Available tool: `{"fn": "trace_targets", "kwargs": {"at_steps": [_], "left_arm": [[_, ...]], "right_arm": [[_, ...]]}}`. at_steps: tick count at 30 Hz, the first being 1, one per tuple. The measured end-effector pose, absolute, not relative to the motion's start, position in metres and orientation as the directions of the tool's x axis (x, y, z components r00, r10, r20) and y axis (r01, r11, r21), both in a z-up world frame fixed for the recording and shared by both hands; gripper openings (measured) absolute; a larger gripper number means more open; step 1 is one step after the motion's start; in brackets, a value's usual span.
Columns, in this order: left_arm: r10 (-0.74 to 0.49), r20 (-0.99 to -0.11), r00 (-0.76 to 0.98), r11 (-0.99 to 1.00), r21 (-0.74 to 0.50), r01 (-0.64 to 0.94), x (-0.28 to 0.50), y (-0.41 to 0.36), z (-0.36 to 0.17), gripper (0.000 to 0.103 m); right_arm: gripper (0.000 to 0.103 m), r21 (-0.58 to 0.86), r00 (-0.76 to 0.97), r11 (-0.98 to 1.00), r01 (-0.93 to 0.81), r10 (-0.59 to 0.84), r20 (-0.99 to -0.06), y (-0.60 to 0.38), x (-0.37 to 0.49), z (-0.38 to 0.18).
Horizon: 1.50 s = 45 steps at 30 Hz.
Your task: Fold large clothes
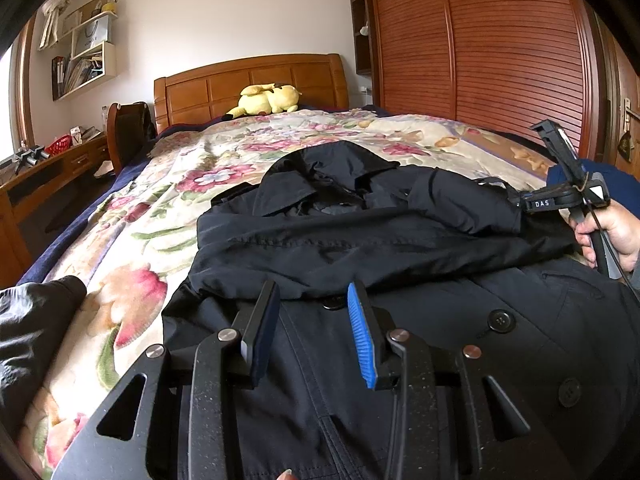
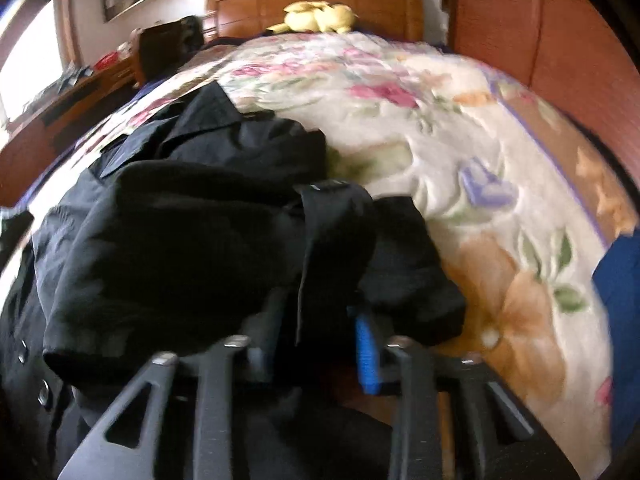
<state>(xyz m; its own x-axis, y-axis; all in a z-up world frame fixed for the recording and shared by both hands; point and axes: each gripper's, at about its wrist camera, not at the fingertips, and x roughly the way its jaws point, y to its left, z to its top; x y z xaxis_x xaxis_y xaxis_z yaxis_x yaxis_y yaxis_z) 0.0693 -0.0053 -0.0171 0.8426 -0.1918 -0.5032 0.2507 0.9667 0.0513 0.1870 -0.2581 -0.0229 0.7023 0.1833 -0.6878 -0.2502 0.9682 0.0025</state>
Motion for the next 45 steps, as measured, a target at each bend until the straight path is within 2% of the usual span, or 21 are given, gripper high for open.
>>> {"fn": "trace_targets", "kwargs": {"at_steps": [8,17,25,28,31,33,35,45], "left_arm": [[-0.214,-0.481,0.85,0.965,0.031,0.26,0.063,0.0,-0.008,0.036],[-0.203,-0.442,0.874,0.967,0.048,0.248,0.046,0.024,0.011,0.036],[-0.138,-0.433,0.891,0.98,0.069,0.185,0.028,0.057,0.015,0.036],[-0.113,-0.433,0.894,0.985,0.067,0.157,0.016,0.069,0.014,0.036],[-0.104,-0.455,0.884,0.992,0.012,0.122,0.007,0.082,0.015,0.036],[-0.107,-0.463,0.88,0.994,-0.018,0.111,0.0,0.087,0.019,0.036],[-0.087,-0.466,0.88,0.996,-0.013,0.092,-0.007,0.089,0.024,0.036],[-0.063,-0.476,0.877,0.997,0.005,0.074,-0.031,0.072,0.047,0.036]], "right_arm": [[0.012,-0.027,0.798,0.955,-0.296,0.231,-0.556,-0.238,0.149,0.027],[0.012,-0.016,0.79,0.899,-0.438,0.377,-0.483,-0.182,0.101,0.061],[0.013,0.024,0.723,0.819,-0.573,0.519,-0.456,-0.133,0.049,0.057],[0.022,0.036,0.692,0.791,-0.611,0.556,-0.46,-0.119,0.037,0.053],[0.033,0.075,0.63,0.749,-0.659,0.603,-0.489,-0.112,0.029,0.052],[0.043,0.068,0.62,0.733,-0.676,0.617,-0.484,-0.114,0.019,0.055],[0.05,0.074,0.596,0.708,-0.703,0.642,-0.483,-0.117,0.009,0.057],[0.053,0.081,0.651,0.754,-0.652,0.611,-0.451,-0.162,-0.009,0.056]]}}
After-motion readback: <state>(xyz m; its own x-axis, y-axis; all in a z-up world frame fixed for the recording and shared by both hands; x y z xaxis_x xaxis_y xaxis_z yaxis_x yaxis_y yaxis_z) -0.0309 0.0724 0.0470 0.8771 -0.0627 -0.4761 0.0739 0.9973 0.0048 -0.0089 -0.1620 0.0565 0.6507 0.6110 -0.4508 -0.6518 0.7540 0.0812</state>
